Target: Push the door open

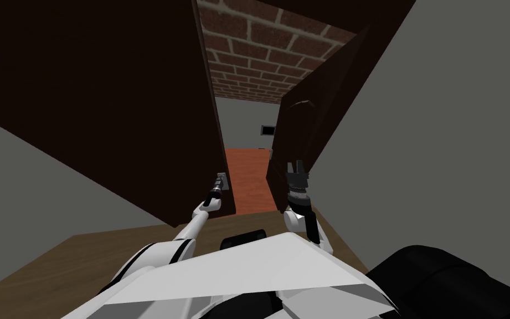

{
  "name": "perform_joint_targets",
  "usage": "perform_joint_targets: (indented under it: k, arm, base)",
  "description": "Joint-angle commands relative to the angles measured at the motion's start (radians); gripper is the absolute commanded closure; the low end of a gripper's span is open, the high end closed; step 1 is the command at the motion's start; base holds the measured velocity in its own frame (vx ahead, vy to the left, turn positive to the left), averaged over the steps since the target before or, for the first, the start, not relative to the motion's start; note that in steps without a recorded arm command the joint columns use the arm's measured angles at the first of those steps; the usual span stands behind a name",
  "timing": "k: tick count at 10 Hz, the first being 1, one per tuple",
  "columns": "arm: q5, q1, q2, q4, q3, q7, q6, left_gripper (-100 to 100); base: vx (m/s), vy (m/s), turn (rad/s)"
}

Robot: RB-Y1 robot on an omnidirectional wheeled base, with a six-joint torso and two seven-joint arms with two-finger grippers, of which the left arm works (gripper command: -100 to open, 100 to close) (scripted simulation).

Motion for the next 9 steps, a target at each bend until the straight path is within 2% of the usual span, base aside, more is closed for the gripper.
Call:
perform_joint_targets:
  k: [1,4,9]
  arm:
    - [0.005,-0.003,0.015,-0.007,0.017,-0.005,-0.003,100]
    - [0.013,-0.001,0.028,-0.002,0.045,-0.014,-0.004,100]
    - [0.030,0.002,0.052,0.006,0.099,-0.029,-0.004,100]
  base:
    - [0.180,-0.084,0.043]
    - [0.188,-0.070,0.050]
    - [0.194,-0.110,0.069]
